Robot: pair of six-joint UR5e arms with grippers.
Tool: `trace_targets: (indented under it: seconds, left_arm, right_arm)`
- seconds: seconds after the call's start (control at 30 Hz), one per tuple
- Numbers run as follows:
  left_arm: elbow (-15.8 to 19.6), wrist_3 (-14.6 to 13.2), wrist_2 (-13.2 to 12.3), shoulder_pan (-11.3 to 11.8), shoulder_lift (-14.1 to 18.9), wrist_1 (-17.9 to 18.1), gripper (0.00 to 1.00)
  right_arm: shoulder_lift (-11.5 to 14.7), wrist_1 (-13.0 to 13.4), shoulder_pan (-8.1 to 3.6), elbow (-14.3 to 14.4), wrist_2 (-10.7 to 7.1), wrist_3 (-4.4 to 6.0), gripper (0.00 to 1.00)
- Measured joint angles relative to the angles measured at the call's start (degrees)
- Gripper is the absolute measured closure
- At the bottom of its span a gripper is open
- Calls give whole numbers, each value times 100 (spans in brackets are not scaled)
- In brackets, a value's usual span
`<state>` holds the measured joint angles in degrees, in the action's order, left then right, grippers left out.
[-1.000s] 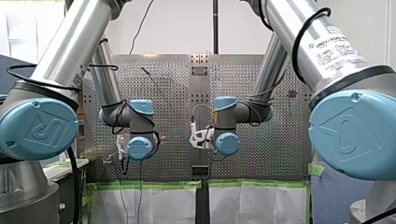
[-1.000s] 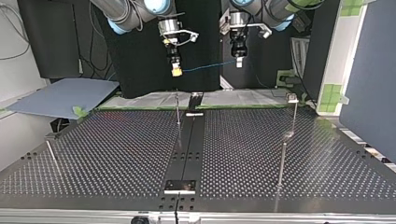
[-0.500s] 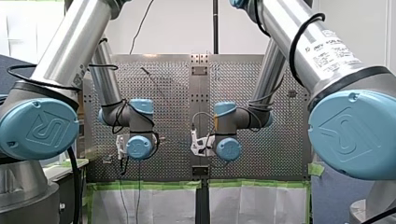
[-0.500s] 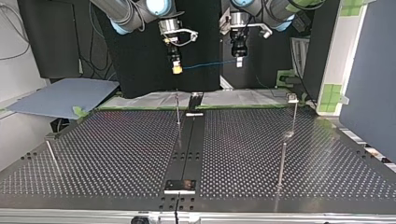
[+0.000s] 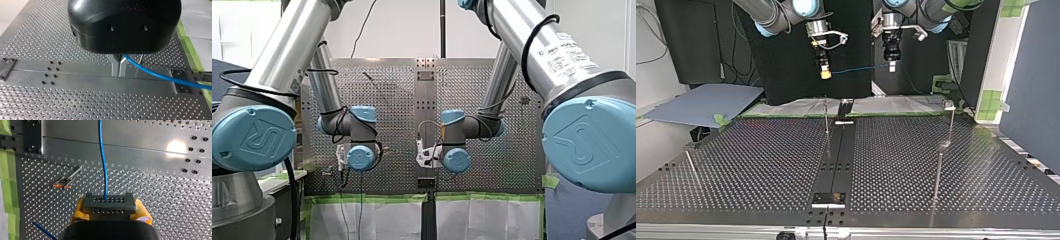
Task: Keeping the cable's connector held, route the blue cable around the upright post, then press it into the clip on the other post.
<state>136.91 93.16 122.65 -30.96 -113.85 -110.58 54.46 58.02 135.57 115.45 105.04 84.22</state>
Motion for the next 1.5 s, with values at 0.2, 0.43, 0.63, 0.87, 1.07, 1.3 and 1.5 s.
trace_targets:
  seconds: [0.2, 0.43, 0.63, 0.87, 1.07, 1.3, 1.5]
  left_arm:
    - [0, 0, 0, 0, 0, 0, 100]
    - [0, 0, 0, 0, 0, 0, 100]
    - [0, 0, 0, 0, 0, 0, 100]
    - [2, -11, -11, -3, -8, -11, 100]
    - [-62, -214, -283, 2, 176, -292, 100]
    - [-74, -125, -448, 57, 591, -714, 100]
    - [-74, 79, -378, 112, 917, -915, 100]
  right_arm:
    - [0, 0, 0, 0, 0, 0, 100]
    - [0, 0, 0, 0, 0, 0, 100]
    - [0, 0, 0, 0, 0, 0, 100]
    - [37, -38, -15, 33, 36, -25, 100]
    - [326, -327, -17, 88, 107, 143, 100]
    - [702, -524, 4, 118, -129, 507, 100]
    - [1027, -539, 9, 116, -351, 609, 100]
